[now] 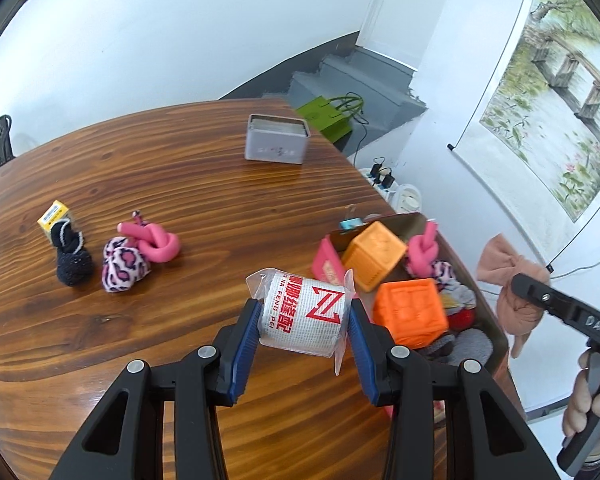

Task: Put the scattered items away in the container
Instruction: 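Carry the white roll and beige sock over the pink box with both tools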

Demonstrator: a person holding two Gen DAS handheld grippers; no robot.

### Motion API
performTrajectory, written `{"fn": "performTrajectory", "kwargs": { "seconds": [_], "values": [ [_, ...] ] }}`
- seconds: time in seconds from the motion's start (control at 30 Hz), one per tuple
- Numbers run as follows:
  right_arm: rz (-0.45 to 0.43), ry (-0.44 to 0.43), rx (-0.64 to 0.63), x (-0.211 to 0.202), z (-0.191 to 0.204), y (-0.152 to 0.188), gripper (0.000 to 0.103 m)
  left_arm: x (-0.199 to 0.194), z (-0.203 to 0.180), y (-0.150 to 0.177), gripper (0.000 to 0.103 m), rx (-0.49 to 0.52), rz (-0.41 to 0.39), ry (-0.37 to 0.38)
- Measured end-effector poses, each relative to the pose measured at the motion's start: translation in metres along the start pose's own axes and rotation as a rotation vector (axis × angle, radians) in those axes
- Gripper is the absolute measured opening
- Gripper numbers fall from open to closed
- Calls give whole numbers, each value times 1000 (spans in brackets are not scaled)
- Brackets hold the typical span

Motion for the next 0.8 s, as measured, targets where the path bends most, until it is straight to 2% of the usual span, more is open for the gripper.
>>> {"fn": "performTrajectory", "kwargs": {
  "seconds": [0.4,0.8],
  "values": [
    [51,1,-21,20,-26,11,49,4,-48,-9,45,23,-27,16],
    [78,-23,-14,24,-37,18,49,35,-98,-27,45,70,-14,60]
  ]
}}
Point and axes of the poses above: each gripper's, at about its wrist camera, not at the fingertips, and x roughly the way its jaws point, z to its left, y to its underside, the point moved 10 cm from there along x, roughly the way its jaws point
